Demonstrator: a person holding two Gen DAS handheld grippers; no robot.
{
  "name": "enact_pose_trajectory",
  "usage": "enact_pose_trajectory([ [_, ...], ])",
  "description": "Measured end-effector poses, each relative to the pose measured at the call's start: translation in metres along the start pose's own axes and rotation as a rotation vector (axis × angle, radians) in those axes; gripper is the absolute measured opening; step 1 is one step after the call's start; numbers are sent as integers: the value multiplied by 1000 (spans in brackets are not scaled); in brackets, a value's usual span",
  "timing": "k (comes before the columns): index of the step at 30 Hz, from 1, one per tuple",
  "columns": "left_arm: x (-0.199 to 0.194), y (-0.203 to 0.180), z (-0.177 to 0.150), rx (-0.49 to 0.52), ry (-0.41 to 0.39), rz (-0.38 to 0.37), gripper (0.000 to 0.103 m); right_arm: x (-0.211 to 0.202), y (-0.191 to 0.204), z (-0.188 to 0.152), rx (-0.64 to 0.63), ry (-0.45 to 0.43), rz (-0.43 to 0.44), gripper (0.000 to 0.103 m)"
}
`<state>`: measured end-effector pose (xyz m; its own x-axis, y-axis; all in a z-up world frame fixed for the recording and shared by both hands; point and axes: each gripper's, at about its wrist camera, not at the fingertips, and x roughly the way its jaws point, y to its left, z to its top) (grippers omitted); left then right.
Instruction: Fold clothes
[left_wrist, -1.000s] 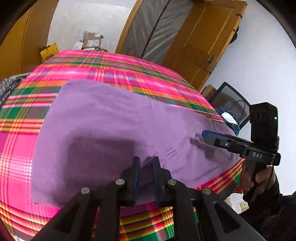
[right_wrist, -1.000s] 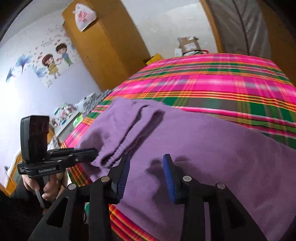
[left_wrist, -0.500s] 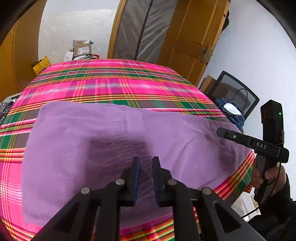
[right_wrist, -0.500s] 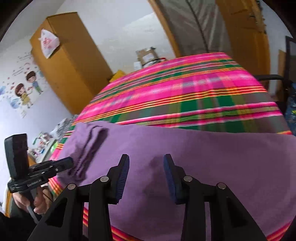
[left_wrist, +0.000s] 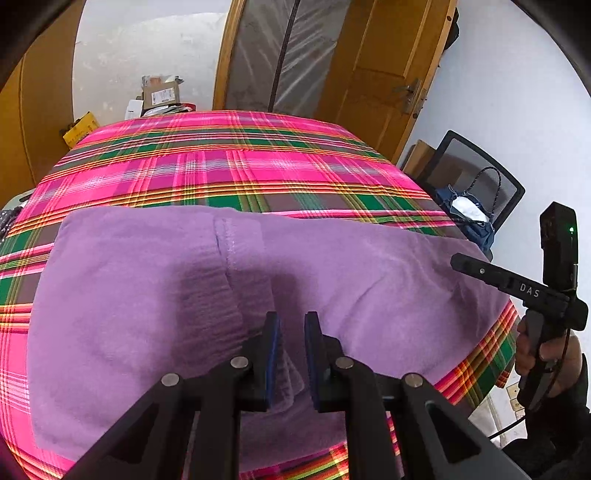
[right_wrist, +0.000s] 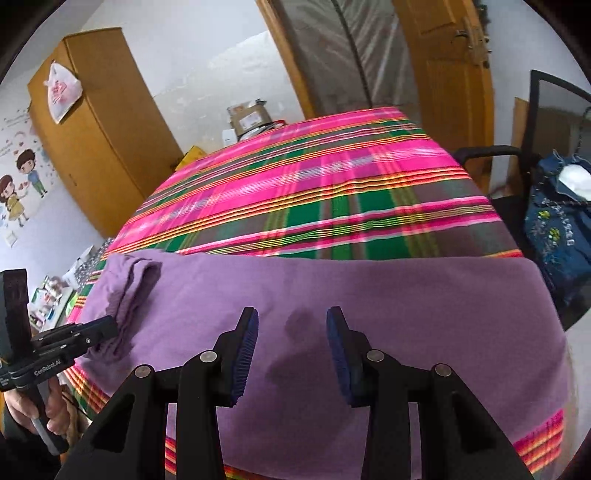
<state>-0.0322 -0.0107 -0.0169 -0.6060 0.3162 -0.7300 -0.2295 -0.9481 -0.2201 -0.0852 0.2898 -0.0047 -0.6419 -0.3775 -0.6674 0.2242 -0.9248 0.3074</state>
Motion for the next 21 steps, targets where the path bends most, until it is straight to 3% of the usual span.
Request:
enact_pose_trajectory([
  [8, 9, -21, 5, 41, 10, -50, 14, -14, -29, -2, 34, -12, -52, 40],
  [13, 21, -35, 4, 69, 39, -88, 14, -28, -73, -8, 141, -14, -121, 40],
  [21, 28, -47, 4, 95, 63, -114, 14, -62, -117, -24, 253, -62, -134, 40],
])
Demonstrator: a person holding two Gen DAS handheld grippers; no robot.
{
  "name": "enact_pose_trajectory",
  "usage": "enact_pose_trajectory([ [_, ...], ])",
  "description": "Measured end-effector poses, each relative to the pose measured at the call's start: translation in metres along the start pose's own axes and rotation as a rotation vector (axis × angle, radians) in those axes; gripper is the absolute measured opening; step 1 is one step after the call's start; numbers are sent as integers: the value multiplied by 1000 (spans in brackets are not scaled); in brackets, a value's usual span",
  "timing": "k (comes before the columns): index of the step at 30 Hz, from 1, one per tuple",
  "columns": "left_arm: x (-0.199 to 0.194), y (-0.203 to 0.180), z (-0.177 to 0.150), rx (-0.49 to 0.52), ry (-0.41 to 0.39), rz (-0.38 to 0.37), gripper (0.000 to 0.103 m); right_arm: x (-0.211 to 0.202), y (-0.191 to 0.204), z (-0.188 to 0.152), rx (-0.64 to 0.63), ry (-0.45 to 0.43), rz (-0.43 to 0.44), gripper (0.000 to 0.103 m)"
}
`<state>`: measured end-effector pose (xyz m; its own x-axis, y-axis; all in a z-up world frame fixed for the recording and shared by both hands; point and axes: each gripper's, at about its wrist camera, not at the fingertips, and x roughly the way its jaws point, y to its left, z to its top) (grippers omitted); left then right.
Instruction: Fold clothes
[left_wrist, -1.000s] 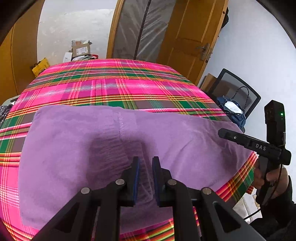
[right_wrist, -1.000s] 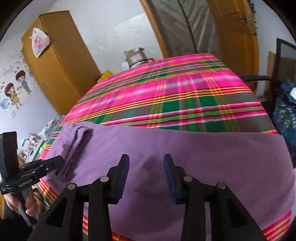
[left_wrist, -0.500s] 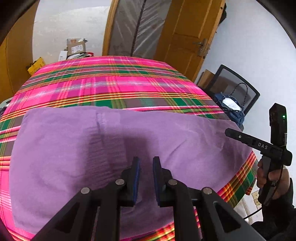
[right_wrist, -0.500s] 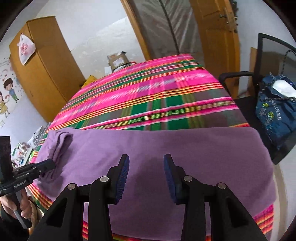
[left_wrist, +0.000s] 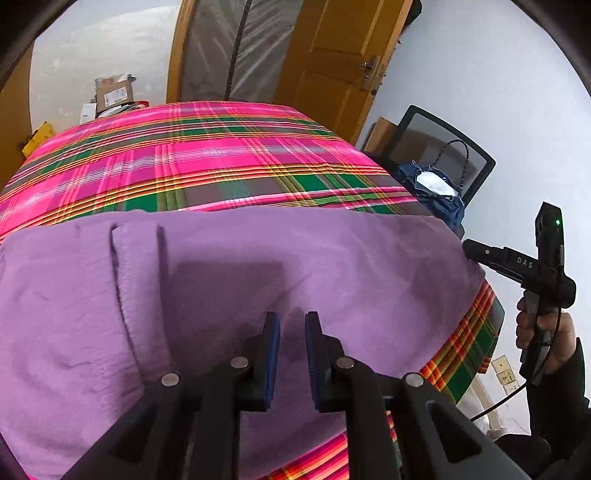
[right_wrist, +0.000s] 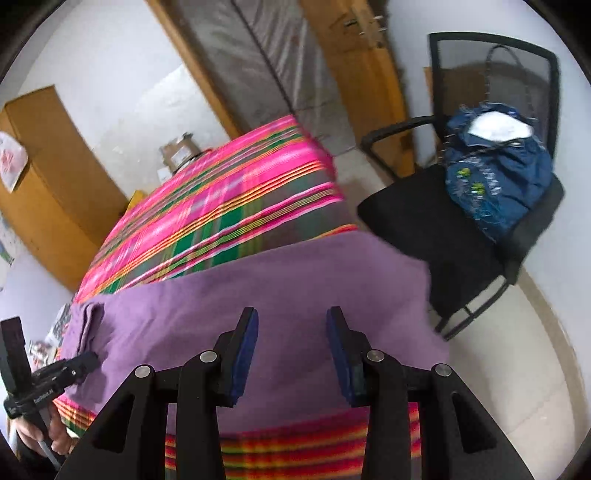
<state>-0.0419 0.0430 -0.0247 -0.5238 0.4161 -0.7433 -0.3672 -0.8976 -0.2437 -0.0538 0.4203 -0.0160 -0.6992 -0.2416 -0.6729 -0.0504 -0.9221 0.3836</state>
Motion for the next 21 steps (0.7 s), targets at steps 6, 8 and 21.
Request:
enact_pose_trajectory([
  [6, 6, -7, 0, 10, 19, -2, 14, -11, -23, -3, 63, -9, 59, 40],
  [8, 7, -10, 0, 17, 22, -2, 14, -15, -29, -3, 79, -16, 67, 40],
  [21, 22, -31, 3, 58, 59, 3, 14, -22, -143, -38, 640, 1, 299, 56],
])
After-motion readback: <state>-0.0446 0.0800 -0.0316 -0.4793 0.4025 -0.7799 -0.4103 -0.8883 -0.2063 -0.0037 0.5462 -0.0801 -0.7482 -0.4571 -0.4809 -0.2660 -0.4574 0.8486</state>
